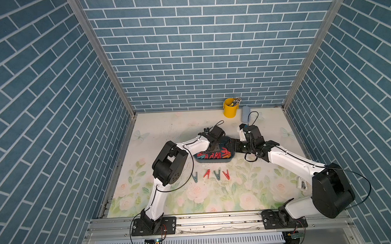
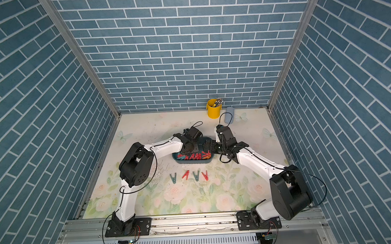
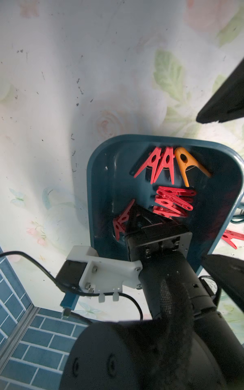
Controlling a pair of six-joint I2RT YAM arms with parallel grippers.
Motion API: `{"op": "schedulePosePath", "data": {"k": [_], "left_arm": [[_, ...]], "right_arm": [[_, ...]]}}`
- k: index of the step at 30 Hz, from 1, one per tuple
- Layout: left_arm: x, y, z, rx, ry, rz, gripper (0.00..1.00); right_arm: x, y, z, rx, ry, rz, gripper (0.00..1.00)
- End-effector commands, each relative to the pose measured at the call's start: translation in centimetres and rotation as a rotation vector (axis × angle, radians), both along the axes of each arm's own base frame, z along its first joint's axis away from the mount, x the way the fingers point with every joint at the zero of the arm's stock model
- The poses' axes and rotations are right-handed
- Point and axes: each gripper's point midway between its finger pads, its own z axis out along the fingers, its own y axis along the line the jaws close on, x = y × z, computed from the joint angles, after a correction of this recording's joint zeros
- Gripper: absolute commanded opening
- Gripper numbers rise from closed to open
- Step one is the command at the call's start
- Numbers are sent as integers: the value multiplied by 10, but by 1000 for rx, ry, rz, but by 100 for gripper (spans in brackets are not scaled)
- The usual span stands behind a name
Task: Take the clothespins out of the storage box
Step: Pick up the clothespin from the storage box.
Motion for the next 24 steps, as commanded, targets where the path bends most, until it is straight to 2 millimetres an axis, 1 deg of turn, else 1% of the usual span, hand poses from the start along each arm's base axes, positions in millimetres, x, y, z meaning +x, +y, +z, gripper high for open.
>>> {"op": "schedulePosePath", "data": {"k": [1, 2, 3, 4, 7, 8, 12, 17, 24], "left_arm": [[-9, 6, -18, 56, 43, -14, 29], [-9, 6, -19, 61, 43, -16, 27], [-9, 7, -18, 66, 39, -18, 23], [-8, 8, -18, 71, 37, -18, 16], [-7, 9, -13, 75, 28, -23, 4], [-7, 9, -11, 74, 23, -24, 3], [-7, 7, 5, 58, 0, -30, 2], [-11, 7, 34, 27, -44, -35, 2], [-24, 25, 75, 4, -102, -16, 2]], "right_arm": [[3, 1, 1, -7, -18, 18, 99], [3, 1, 1, -7, -18, 18, 99], [3, 1, 1, -6, -19, 18, 99], [4, 1, 1, -7, -19, 17, 99], [4, 1, 1, -7, -19, 16, 99], [4, 1, 1, -7, -19, 16, 99], [4, 3, 2, 1, -22, 22, 99], [4, 9, 9, 36, -41, 46, 99], [5, 24, 25, 120, -90, 101, 99]]}}
